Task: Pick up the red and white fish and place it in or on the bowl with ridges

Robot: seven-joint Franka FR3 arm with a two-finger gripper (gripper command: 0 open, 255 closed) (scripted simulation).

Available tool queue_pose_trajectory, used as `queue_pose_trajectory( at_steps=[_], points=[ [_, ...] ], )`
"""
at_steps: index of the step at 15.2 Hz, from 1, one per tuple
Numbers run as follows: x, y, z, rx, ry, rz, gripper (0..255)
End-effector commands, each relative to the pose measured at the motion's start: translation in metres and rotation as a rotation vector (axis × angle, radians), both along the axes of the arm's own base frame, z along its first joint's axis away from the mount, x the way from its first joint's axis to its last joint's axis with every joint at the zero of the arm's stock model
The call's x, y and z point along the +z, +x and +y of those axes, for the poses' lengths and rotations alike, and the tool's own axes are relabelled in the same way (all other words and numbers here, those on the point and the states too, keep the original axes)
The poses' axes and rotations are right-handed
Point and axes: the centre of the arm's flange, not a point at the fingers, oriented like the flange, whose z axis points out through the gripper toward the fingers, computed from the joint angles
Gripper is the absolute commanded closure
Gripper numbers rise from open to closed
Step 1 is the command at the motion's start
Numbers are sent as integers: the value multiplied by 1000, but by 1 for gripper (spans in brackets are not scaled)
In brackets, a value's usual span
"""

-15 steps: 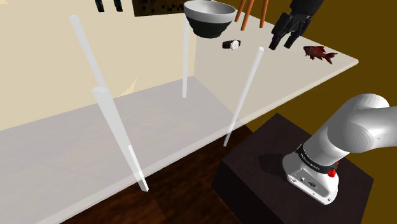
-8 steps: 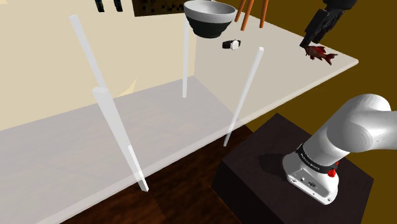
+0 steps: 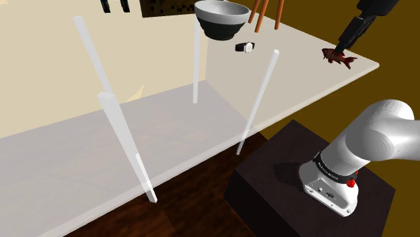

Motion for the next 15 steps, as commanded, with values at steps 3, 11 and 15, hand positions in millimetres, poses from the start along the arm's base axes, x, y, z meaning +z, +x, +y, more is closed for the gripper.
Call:
queue_pose_trajectory(
  at_steps=[3, 11, 15],
  points=[
    [-19, 0, 0, 1, -1, 0, 0],
    [-19, 0, 0, 1, -1, 0, 0],
    [-19, 0, 0, 1, -1, 0, 255]
  ],
)
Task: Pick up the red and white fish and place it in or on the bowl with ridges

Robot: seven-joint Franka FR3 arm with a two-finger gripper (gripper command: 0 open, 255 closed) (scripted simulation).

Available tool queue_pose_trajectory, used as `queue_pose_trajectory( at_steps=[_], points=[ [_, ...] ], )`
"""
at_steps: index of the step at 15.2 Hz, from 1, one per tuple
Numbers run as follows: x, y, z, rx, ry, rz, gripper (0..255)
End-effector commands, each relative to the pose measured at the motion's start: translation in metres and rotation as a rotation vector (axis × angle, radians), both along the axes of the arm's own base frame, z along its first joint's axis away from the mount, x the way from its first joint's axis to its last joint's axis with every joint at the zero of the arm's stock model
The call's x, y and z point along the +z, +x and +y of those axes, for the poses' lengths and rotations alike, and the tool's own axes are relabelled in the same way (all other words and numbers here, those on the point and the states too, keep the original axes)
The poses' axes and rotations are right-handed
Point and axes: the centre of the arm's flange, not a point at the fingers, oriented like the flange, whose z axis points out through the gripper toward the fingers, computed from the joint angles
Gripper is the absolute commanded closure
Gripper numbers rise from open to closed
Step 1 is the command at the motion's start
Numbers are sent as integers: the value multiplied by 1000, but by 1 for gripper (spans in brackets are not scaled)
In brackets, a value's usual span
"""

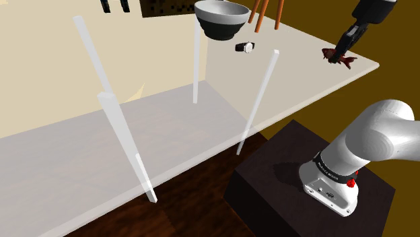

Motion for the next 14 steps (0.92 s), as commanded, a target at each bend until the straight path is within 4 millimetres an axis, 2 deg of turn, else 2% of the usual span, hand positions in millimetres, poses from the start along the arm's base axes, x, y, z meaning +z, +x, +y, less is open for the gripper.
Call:
queue_pose_trajectory(
  at_steps=[1, 6, 14],
  points=[
    [0, 0, 0, 0, 0, 0, 255],
    [0, 0, 0, 0, 0, 0, 255],
    [42, 0, 0, 0, 0, 0, 255]
  ],
)
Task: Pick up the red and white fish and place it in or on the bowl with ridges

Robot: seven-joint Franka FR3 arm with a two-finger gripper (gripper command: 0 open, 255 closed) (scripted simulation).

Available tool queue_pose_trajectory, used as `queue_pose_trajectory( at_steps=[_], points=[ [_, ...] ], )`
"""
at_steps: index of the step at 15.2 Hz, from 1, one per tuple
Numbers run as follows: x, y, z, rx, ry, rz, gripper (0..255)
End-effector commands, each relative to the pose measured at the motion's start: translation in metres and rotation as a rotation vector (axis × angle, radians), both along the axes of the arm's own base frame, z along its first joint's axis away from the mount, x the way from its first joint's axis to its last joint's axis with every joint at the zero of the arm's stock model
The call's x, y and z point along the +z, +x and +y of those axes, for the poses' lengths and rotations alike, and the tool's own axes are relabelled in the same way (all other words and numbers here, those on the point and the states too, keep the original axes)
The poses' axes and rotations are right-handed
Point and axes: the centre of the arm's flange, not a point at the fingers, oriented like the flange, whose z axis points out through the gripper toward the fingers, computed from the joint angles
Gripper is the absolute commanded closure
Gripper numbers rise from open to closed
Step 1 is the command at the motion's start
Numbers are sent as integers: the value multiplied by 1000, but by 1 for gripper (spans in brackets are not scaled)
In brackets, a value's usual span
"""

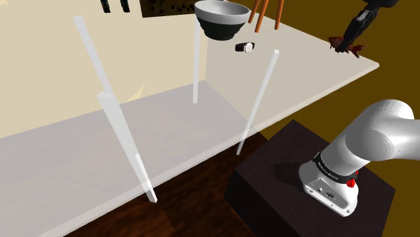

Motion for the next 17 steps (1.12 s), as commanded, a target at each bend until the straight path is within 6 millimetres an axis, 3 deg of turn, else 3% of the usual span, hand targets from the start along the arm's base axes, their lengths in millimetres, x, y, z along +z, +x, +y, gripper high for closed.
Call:
queue_pose_trajectory(
  at_steps=[1, 17],
  points=[
    [10, 0, 0, 0, 0, 0, 255],
    [95, 0, 0, 0, 0, 0, 255]
  ],
)
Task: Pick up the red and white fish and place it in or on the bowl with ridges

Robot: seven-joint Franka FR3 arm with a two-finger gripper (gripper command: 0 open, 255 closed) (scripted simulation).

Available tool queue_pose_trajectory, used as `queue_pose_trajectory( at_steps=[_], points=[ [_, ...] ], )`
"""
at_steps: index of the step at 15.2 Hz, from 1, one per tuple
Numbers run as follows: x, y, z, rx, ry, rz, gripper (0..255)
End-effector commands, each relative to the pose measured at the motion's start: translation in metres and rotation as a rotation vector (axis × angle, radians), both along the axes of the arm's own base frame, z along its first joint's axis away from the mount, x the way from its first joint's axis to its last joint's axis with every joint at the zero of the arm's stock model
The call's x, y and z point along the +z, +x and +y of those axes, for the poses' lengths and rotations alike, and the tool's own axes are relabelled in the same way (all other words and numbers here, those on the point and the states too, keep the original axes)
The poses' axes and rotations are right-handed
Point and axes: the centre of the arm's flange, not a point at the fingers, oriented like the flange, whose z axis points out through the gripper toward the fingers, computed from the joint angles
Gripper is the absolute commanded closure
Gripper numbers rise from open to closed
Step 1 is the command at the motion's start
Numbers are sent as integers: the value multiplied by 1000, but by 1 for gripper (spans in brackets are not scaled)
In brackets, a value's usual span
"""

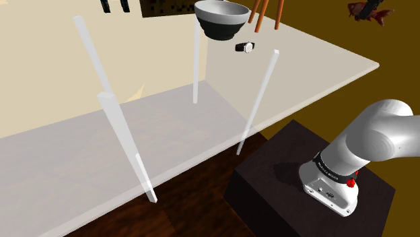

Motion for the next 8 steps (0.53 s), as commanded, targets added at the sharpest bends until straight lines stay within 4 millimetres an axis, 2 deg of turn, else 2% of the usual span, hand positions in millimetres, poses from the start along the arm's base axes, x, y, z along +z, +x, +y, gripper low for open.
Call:
queue_pose_trajectory(
  at_steps=[1, 7, 8],
  points=[
    [10, 0, 0, 0, 0, 0, 255],
    [38, 0, 0, 0, 0, 0, 255],
    [38, 12, 6, 0, 0, 0, 255]
  ],
)
